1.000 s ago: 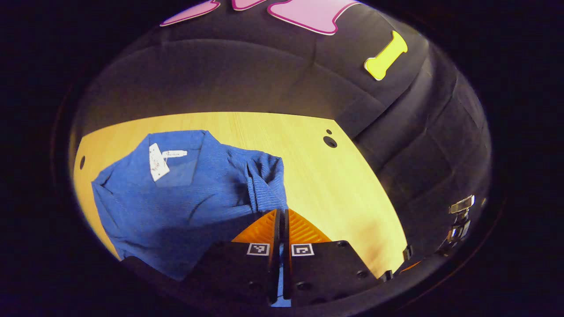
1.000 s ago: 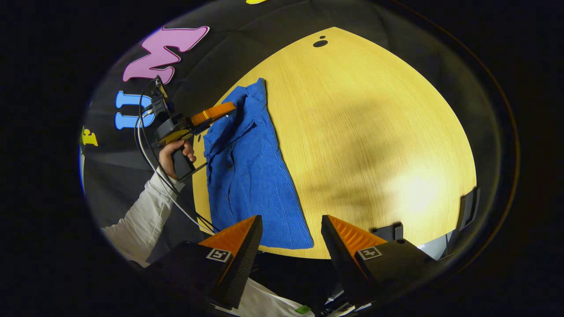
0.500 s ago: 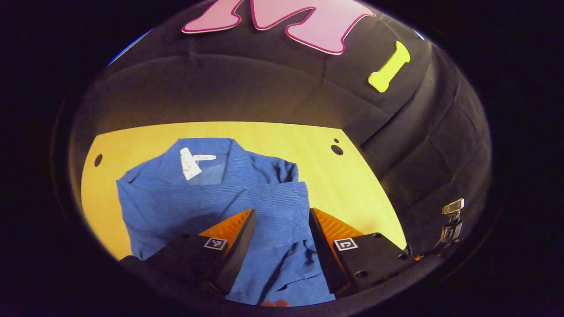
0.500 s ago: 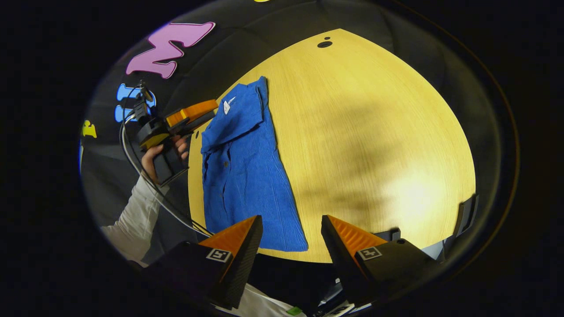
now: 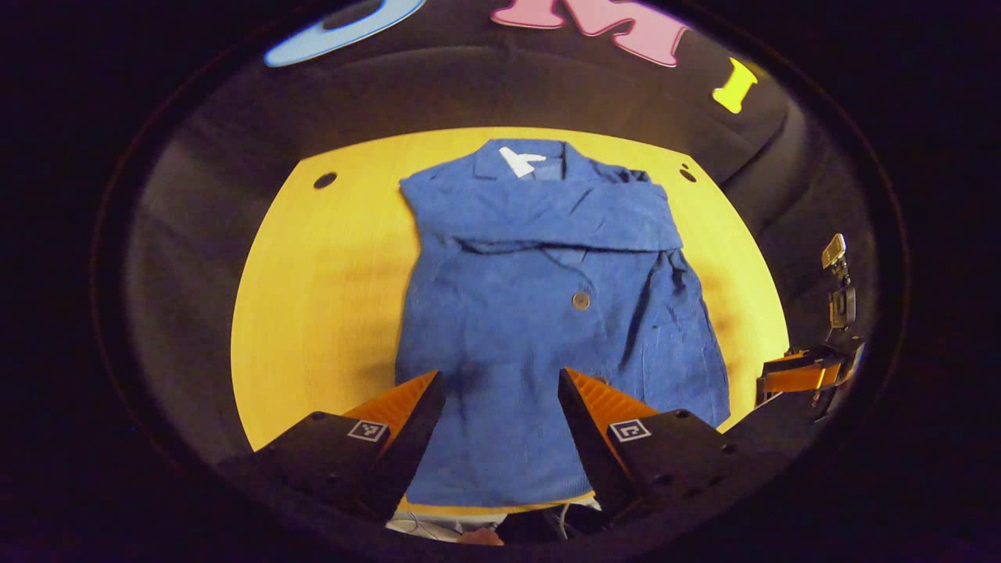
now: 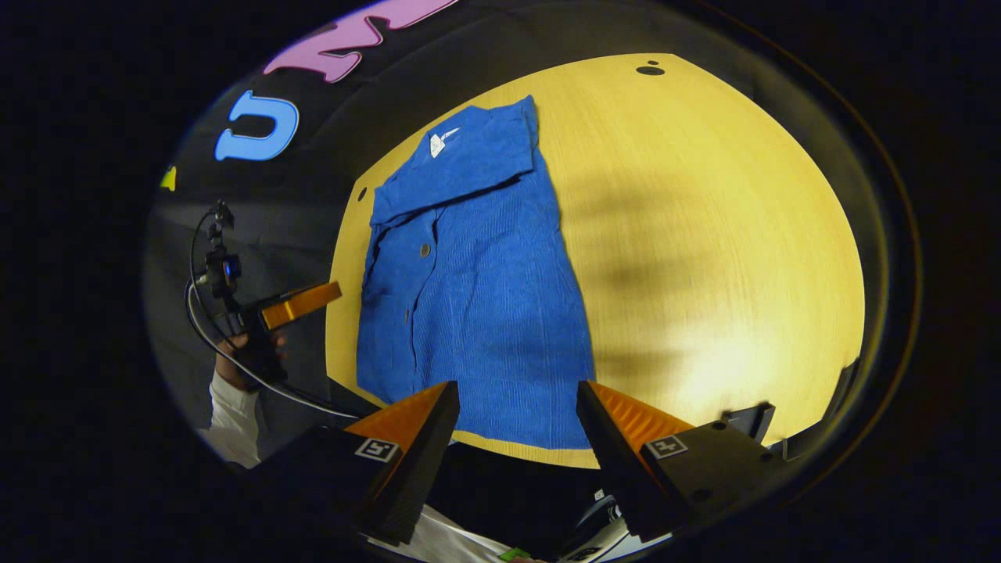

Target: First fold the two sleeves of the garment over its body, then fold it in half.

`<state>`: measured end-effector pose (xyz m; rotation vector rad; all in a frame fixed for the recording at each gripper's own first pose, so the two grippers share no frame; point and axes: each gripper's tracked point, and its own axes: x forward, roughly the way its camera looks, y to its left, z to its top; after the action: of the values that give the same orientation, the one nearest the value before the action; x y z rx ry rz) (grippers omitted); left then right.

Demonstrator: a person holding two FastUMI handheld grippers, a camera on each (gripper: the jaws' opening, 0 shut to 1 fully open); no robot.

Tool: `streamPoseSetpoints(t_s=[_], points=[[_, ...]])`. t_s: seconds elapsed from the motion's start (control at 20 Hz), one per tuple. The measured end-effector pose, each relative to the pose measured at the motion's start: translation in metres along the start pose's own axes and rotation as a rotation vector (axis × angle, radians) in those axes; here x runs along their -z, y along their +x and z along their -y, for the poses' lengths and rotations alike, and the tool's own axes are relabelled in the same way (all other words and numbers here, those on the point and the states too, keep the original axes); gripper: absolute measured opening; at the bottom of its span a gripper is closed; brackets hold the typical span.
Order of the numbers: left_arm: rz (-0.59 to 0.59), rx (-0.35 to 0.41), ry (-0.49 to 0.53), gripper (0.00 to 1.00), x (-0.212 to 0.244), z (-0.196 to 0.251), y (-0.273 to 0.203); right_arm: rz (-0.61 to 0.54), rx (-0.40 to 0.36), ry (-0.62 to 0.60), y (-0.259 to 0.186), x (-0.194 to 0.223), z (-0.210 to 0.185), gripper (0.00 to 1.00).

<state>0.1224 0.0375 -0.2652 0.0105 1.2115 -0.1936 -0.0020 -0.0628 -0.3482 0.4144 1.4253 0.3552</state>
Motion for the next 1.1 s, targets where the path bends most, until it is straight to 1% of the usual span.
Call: streamPoseSetpoints(t_s=[0.05, 0.15, 0.25, 0.35, 0.45, 0.5, 0.6, 0.7, 0.8, 1.05, 1.1], points=[[-0.035, 0.006, -0.036, 0.86, 0.021, -0.011, 0.002, -0.006, 0.020, 0.003, 0.004, 0.005, 0.000, 0.98], [-0.120, 0.007, -0.078, 0.86, 0.063, -0.029, 0.006, -0.042, 0.063, 0.002, 0.013, 0.016, 0.003, 0.99], [-0.194, -0.023, -0.077, 0.85, 0.096, -0.052, 0.009, -0.070, 0.104, -0.014, 0.019, 0.025, 0.007, 0.99], [-0.236, -0.054, -0.081, 0.86, 0.115, -0.068, 0.013, -0.107, 0.154, -0.017, 0.024, 0.034, 0.015, 0.99], [-0.292, -0.011, -0.100, 0.86, 0.131, -0.066, 0.018, -0.130, 0.183, 0.001, 0.031, 0.040, 0.018, 0.99], [-0.318, 0.001, -0.114, 0.85, 0.137, -0.065, 0.022, -0.142, 0.202, 0.013, 0.034, 0.044, 0.022, 0.99], [-0.344, -0.007, -0.122, 0.86, 0.145, -0.069, 0.030, -0.170, 0.233, 0.017, 0.040, 0.054, 0.028, 0.99], [-0.364, -0.005, -0.124, 0.86, 0.146, -0.069, 0.037, -0.203, 0.289, -0.005, 0.047, 0.065, 0.043, 0.99], [-0.377, -0.004, -0.122, 0.86, 0.149, -0.068, 0.040, -0.228, 0.313, -0.020, 0.051, 0.073, 0.050, 0.99], [-0.373, -0.049, -0.075, 0.85, 0.146, -0.070, 0.047, -0.257, 0.387, -0.065, 0.060, 0.078, 0.067, 0.99], [-0.378, -0.062, -0.060, 0.87, 0.147, -0.071, 0.047, -0.255, 0.399, -0.072, 0.059, 0.075, 0.067, 0.99]])
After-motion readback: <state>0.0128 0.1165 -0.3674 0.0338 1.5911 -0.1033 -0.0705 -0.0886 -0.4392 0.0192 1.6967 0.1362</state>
